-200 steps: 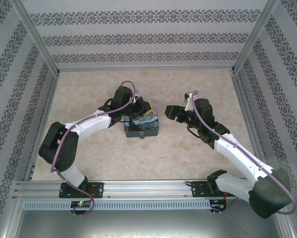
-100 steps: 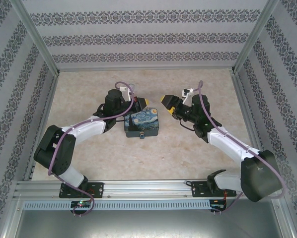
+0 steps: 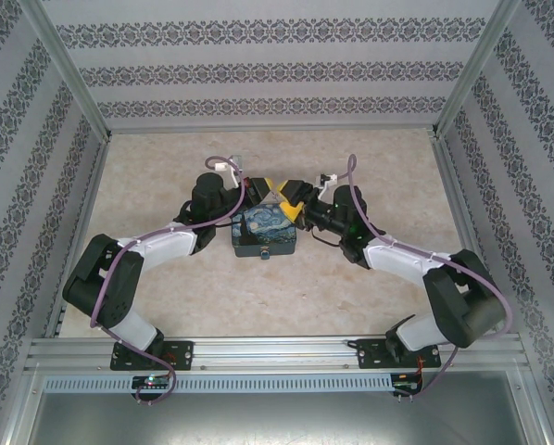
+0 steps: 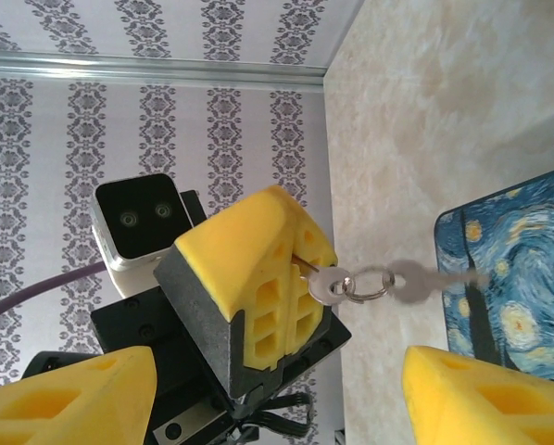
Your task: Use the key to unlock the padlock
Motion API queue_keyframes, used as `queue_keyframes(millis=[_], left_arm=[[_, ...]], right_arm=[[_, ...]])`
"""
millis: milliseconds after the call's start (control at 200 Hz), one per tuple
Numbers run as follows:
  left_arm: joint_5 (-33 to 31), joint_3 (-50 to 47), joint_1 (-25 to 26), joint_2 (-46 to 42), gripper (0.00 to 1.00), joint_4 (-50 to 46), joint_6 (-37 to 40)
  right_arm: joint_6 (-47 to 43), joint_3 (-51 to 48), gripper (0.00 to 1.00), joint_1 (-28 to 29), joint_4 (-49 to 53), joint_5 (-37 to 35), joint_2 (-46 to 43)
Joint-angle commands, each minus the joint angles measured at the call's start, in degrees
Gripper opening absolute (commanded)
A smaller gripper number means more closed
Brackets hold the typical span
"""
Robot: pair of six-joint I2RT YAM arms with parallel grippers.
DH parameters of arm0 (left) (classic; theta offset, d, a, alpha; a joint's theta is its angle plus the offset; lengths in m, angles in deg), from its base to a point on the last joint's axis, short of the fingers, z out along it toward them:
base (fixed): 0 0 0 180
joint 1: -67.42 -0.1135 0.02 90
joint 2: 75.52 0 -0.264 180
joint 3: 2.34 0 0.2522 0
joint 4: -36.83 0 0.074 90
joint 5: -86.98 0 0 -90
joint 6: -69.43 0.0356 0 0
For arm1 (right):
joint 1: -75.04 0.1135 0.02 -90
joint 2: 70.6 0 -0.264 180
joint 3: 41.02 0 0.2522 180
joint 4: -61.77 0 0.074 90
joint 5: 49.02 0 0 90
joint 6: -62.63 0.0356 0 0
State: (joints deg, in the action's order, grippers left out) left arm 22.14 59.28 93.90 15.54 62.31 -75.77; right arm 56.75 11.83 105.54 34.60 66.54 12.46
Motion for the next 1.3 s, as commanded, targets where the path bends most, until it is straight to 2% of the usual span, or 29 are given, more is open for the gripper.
queue_keyframes(millis=[0,195,625,909,1079,1299], left_arm=[[-2.0,-1.1,-0.6,-2.6,0.00,5.0,-2.2],[-2.7,-2.4,-0.5,-2.9,0.00,7.1,-3.7],[-2.5,-3.6,-0.4,-3.3,0.00,8.7,-4.9],[-2.5,-3.9,-0.1,-3.1,0.00,9.2,-5.3],[-2.5,-3.8,0.3,-2.7,0.00,9.2,-5.3],[-2.9,-3.8,0.4,-2.7,0.00,9.3,-5.3]], right_arm=[[4.2,-0.1,0.69,1.3,-7.5,-3.8,1.8],[10.1,-0.7,0.65,3.2,-14.3,-8.8,6.1],[13.9,0.9,0.42,4.3,-19.5,-12.3,11.4],[14.7,1.6,0.19,4.3,-21.2,-12.3,13.2],[15.1,1.9,0.00,4.3,-22.3,-12.1,13.8],[15.1,1.1,0.00,4.2,-23.1,-12.2,13.6]])
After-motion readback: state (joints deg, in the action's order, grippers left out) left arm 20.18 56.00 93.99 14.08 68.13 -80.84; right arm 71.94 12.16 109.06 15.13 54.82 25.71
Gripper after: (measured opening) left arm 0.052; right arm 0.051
